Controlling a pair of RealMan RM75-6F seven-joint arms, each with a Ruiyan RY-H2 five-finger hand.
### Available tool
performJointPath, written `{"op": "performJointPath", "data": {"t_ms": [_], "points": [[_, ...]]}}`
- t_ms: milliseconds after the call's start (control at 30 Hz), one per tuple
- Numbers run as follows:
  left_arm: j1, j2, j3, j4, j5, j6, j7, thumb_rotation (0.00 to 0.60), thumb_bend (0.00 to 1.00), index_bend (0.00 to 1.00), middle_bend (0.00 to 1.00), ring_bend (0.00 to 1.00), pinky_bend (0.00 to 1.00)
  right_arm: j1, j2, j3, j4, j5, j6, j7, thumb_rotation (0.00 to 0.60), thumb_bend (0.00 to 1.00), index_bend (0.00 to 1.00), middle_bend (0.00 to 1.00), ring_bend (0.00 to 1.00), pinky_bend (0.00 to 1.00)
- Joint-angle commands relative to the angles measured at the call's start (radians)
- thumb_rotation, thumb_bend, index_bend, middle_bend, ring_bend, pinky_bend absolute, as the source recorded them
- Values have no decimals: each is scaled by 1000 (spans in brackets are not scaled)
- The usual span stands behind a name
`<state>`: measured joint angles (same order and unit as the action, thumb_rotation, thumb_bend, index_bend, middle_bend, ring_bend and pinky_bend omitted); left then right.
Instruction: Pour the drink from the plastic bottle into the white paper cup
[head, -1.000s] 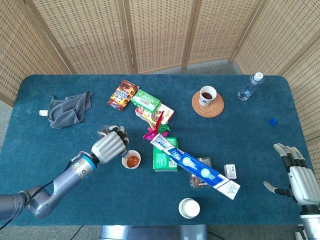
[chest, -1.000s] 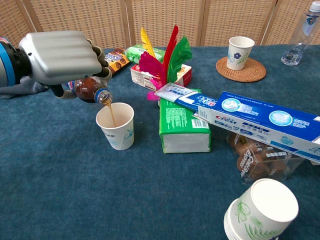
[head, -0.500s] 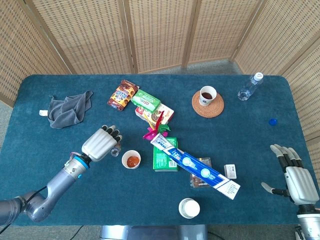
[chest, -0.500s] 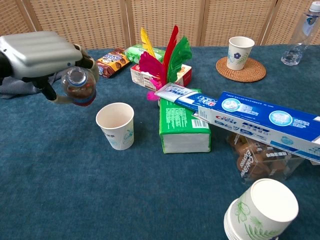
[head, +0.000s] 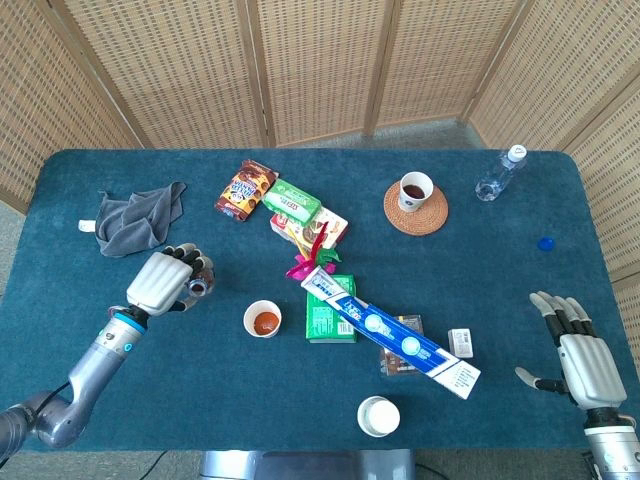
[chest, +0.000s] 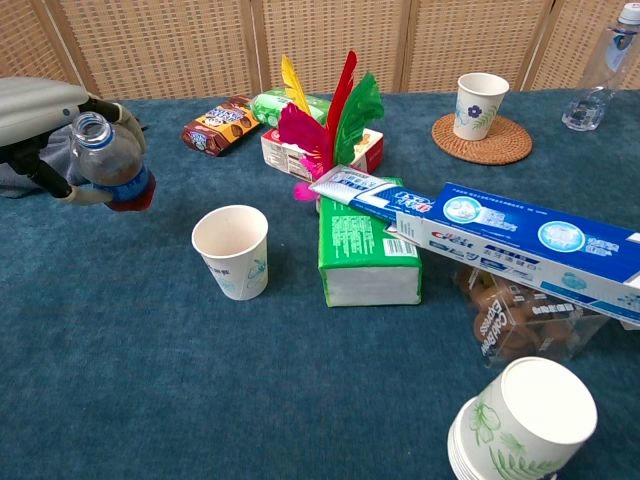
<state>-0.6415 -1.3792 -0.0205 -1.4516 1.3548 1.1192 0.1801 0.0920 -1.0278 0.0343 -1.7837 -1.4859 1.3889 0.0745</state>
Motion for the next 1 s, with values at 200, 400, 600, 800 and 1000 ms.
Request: {"op": "performJointPath", "data": {"t_ms": [200,400,600,800,1000], "points": [[78,-74,-18,116,-10,14,-276,600,318,339,371,238,384,3,-6,-3,-1,3,-7,-14,599,0,0,0,0,0],[105,-125,-29,194,-13,4,-415,600,316,340,375,238,384,4,-9,-5,-1,3,-9,-24,600,0,0,0,0,0],[112,-169,-40,265,-4,-18,-512,600,314,340,375,238,385,6,-14,-5,1,8,-15,-31,600,0,0,0,0,0],[119,-196,-47,313,15,-10,-539,600,311,320,343,218,380,8,-17,-5,3,11,-18,-36,600,0,0,0,0,0],[121,-201,-50,334,26,-15,-541,600,304,296,235,103,325,9,-17,-6,2,11,-19,-37,600,0,0,0,0,0]]}}
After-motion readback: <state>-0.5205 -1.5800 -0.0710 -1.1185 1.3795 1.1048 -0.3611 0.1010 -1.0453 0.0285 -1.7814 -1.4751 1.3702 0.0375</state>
